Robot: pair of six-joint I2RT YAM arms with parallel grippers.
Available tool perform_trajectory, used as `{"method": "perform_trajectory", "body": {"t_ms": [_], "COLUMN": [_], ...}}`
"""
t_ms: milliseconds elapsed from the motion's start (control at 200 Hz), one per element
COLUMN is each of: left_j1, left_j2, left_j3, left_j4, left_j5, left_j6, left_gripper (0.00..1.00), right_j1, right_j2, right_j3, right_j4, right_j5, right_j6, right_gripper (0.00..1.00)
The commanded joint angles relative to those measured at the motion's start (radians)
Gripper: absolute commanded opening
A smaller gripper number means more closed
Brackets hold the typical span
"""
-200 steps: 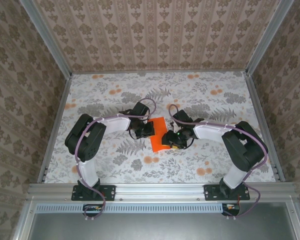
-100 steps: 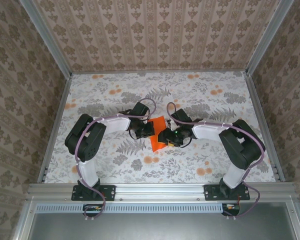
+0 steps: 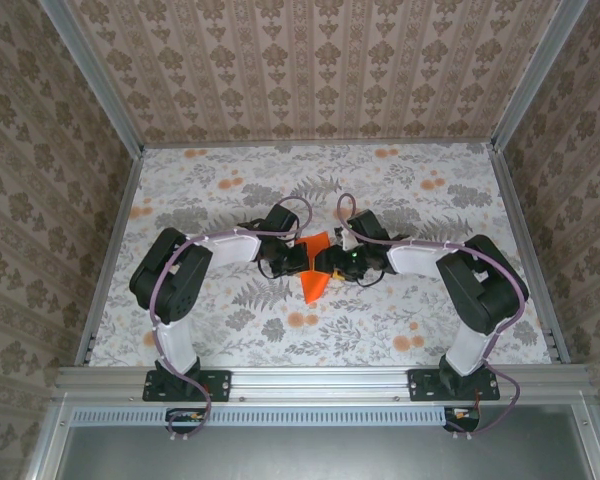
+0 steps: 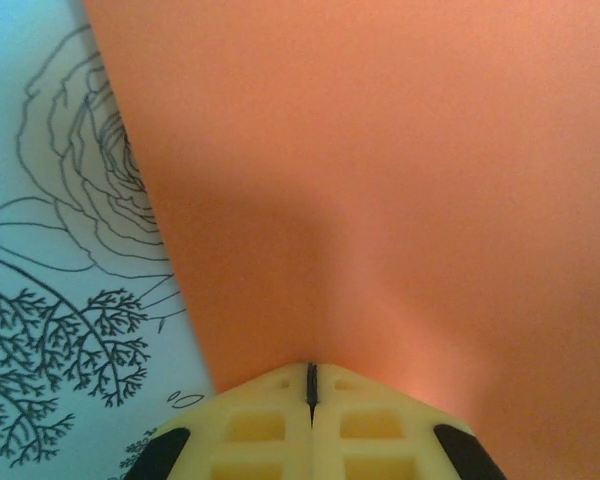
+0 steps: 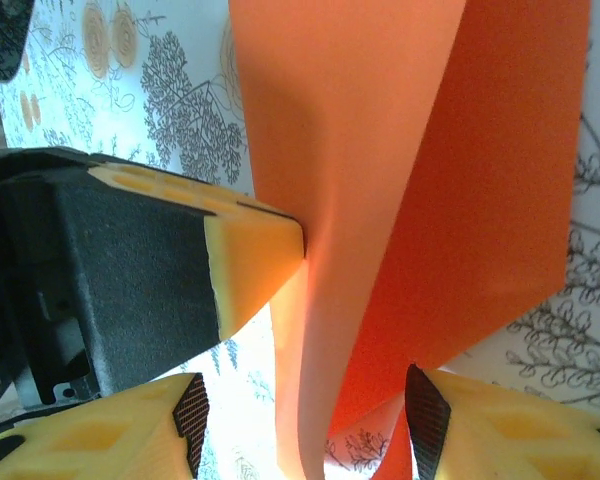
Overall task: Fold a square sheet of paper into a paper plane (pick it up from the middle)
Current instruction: Third fold the triangle at the center of the table.
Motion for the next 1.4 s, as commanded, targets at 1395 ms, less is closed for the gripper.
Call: {"method": "perform_trajectory", "body": {"t_ms": [1395], "left_j1": [-0.009], "left_j2": [0.060], "left_j3": [-0.047], "left_j4": [-0.045], "left_j5": [-0.051], "left_j6": [-0.022], "left_gripper": [0.00], "right_j1": [-0.016], "right_j2": [-0.144], "right_j3": [-0.122], "right_j4": [-0.169], "right_j5": [0.014], "right_j6": [0.186], "right_gripper": [0.20]}}
